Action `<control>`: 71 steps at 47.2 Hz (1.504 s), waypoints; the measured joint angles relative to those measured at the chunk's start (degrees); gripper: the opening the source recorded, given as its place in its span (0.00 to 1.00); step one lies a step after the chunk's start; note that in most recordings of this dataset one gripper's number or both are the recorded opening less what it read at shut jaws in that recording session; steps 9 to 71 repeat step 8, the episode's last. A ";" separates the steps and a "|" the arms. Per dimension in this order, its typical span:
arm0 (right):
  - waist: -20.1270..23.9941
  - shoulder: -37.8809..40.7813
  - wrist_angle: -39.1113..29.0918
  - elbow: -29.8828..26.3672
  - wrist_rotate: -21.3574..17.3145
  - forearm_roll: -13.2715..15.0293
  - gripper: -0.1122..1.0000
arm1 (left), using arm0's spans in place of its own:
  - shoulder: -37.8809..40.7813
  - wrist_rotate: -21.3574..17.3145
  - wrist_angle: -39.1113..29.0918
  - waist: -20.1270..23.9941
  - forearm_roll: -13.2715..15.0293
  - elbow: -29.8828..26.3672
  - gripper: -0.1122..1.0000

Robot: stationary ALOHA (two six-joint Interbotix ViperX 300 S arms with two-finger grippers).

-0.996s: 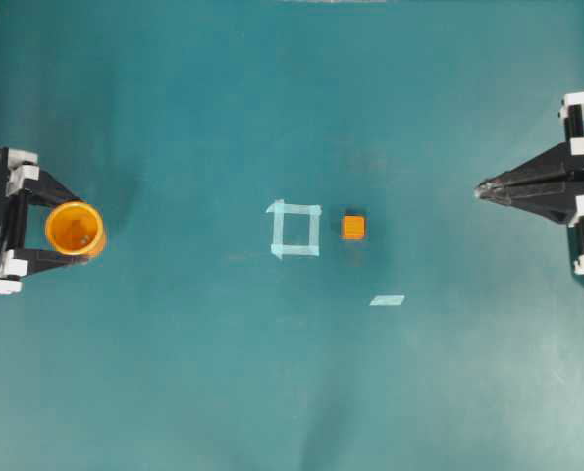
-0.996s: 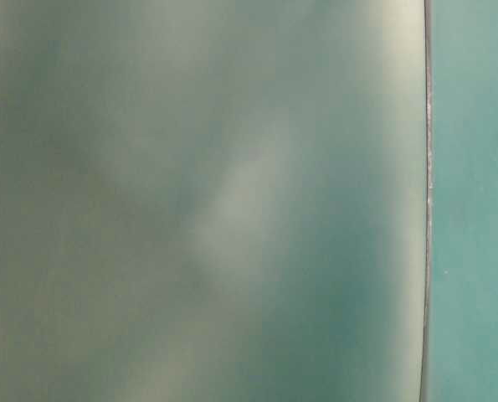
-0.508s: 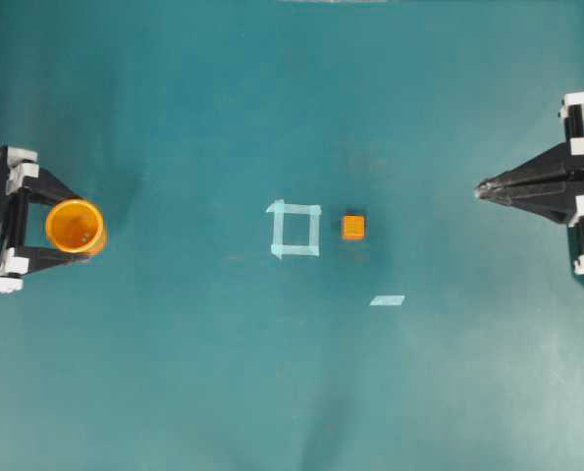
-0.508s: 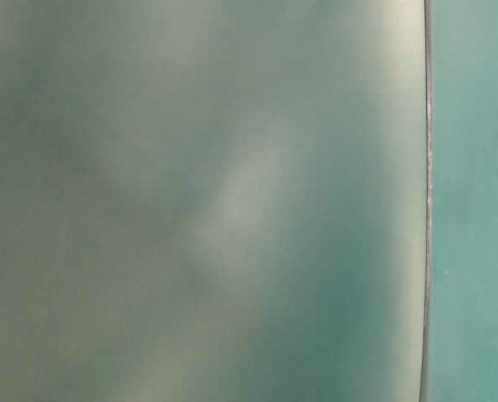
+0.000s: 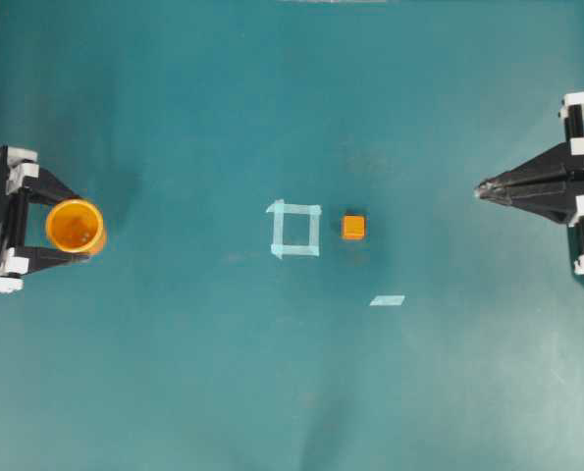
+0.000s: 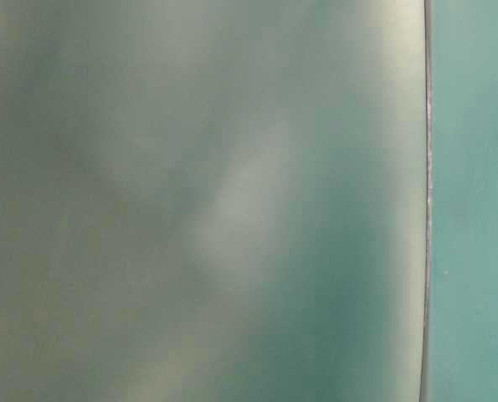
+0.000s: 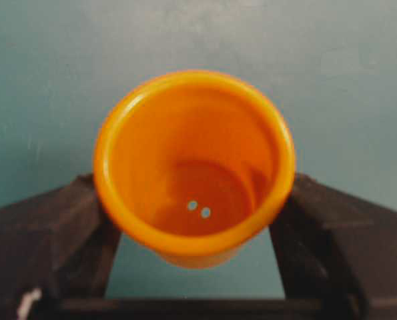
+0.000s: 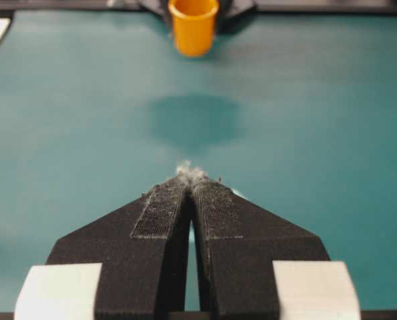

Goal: Move the cup to the left with left arm.

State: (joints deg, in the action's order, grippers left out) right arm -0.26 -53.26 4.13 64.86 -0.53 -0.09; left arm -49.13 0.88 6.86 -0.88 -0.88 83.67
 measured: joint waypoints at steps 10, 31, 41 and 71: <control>0.00 0.09 0.00 0.00 0.00 -0.09 0.10 | 0.00 0.00 -0.09 0.00 0.09 0.00 0.68; 0.00 0.09 0.00 0.00 0.00 -0.09 0.10 | 0.00 0.00 -0.09 0.00 0.09 0.00 0.68; 0.00 0.09 0.00 0.00 0.00 -0.09 0.10 | 0.00 0.00 -0.09 0.00 0.09 0.00 0.68; 0.00 0.09 0.00 0.00 0.00 -0.09 0.10 | 0.00 0.00 -0.09 0.00 0.09 0.00 0.68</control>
